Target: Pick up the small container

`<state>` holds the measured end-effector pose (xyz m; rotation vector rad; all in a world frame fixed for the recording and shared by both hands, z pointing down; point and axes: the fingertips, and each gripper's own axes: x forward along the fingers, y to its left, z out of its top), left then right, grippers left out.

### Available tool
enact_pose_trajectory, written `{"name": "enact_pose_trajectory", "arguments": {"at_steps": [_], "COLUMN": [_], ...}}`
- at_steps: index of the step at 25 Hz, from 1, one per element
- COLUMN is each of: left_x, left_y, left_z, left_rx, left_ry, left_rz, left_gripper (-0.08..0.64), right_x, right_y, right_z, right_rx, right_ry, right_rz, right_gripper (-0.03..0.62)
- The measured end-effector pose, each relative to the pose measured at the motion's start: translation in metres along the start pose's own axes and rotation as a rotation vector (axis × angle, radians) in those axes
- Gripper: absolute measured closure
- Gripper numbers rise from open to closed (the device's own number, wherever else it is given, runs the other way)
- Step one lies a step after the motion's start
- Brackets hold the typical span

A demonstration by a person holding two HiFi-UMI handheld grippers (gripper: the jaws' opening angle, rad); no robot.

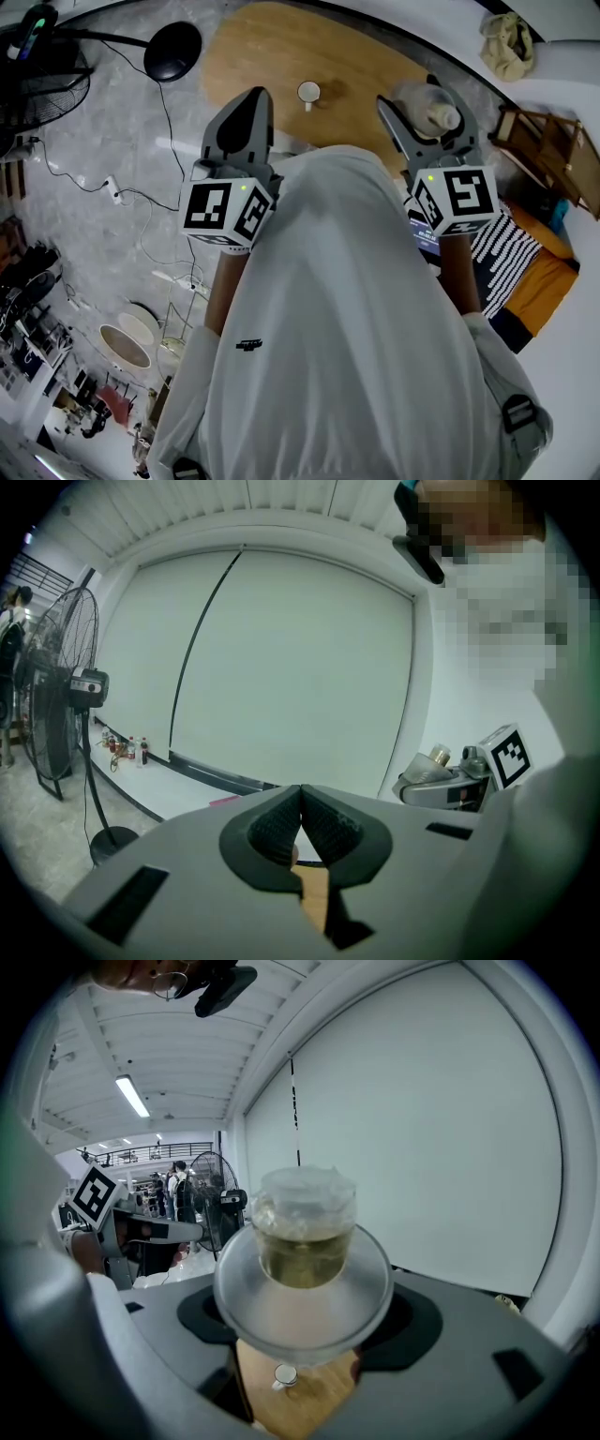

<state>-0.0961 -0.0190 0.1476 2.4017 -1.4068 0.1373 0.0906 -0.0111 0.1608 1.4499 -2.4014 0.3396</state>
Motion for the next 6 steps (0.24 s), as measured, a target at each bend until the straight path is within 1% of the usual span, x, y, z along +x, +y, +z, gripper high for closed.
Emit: {"name": "enact_pose_trajectory", "arguments": {"at_steps": [6], "left_x": [-0.0009], "left_y": [0.0008], "left_z": [-0.0026], "left_rx": [0.0], "left_ry": [-0.001], "left_rz": [-0.002], "left_gripper": [0.54], "right_x": [-0.0014], "right_y": [0.0014], "right_z": [-0.0017], "right_rx": [-0.003], "right_ry": [-0.004], "right_rz": [-0.003], "right_gripper": [0.255]}}
